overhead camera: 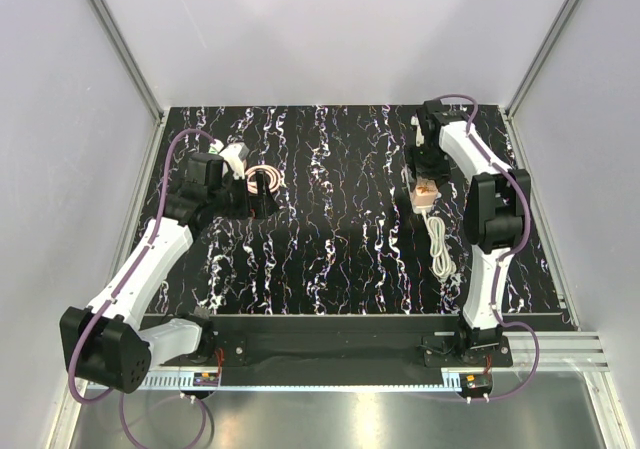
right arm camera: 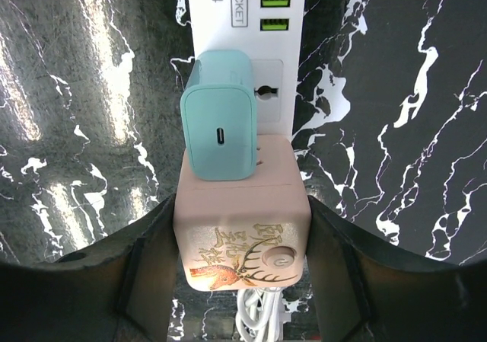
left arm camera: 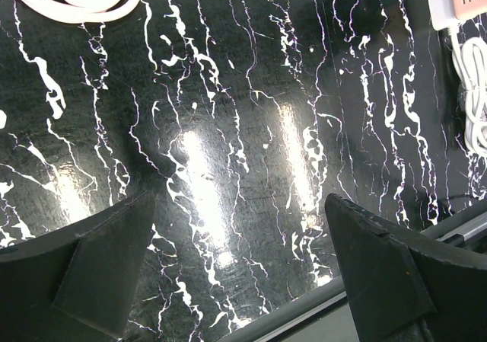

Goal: Insert the plug

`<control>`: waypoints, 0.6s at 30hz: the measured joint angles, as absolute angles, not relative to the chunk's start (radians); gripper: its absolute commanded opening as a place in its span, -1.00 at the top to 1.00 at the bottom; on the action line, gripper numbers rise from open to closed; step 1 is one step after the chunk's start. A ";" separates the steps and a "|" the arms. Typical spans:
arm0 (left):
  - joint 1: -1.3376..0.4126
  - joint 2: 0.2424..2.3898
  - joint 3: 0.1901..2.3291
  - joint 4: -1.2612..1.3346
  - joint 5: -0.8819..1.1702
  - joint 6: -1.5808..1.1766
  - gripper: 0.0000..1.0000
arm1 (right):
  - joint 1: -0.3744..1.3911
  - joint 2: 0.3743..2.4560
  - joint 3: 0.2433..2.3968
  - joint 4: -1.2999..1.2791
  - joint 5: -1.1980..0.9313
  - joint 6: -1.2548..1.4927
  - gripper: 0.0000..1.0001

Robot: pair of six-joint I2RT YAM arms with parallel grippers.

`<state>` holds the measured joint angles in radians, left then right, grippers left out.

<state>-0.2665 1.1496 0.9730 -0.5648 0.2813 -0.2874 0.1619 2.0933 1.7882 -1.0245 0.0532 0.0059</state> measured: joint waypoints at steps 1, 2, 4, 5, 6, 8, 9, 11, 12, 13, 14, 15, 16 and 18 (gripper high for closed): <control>-0.266 1.150 0.973 -0.564 0.282 -0.287 -0.98 | 0.162 2.096 1.797 -1.034 0.052 0.007 -0.15; -0.266 1.150 0.973 -0.564 0.284 -0.287 -0.98 | 0.161 2.101 1.805 -1.043 0.051 0.009 -0.29; -0.266 1.150 0.973 -0.564 0.286 -0.286 -0.98 | 0.161 2.110 1.824 -1.064 0.051 0.017 -0.49; -0.266 1.150 0.973 -0.563 0.287 -0.285 -0.98 | 0.161 2.114 1.831 -1.077 0.050 0.020 -0.58; -0.266 1.150 0.973 -0.562 0.288 -0.284 -0.98 | 0.161 2.115 1.837 -1.094 0.051 0.024 -0.60; -0.266 1.150 0.973 -0.559 0.289 -0.284 -0.98 | 0.161 2.115 1.854 -1.137 0.055 0.027 -0.65; -0.266 1.150 0.973 -0.558 0.289 -0.284 -0.98 | 0.161 2.115 1.861 -1.150 0.060 0.027 -0.75; -0.266 1.150 0.973 -0.558 0.293 -0.284 -0.98 | 0.161 2.115 1.877 -1.168 0.065 0.030 -0.80; -0.266 1.150 0.973 -0.558 0.295 -0.284 -0.98 | 0.161 2.115 1.883 -1.176 0.068 0.031 -0.81; -0.266 1.150 0.973 -0.558 0.297 -0.284 -0.98 | 0.161 2.115 1.890 -1.185 0.071 0.032 -0.81; -0.266 1.150 0.973 -0.558 0.300 -0.284 -0.98 | 0.161 2.115 1.897 -1.193 0.074 0.033 -0.81; -0.266 1.150 0.973 -0.557 0.302 -0.284 -0.98 | 0.161 2.114 1.903 -1.202 0.079 0.034 -0.80; -0.266 1.150 0.973 -0.557 0.303 -0.284 -0.98 | 0.161 2.112 1.906 -1.206 0.083 0.036 -0.77; -0.266 1.150 0.973 -0.557 0.303 -0.284 -0.98 | 0.161 2.103 1.910 -1.215 0.086 0.042 -0.73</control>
<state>-0.2665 1.1496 0.9730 -0.5568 0.3035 -0.2836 0.1608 2.1029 1.9099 -1.2148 0.0860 0.0422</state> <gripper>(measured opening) 0.985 0.887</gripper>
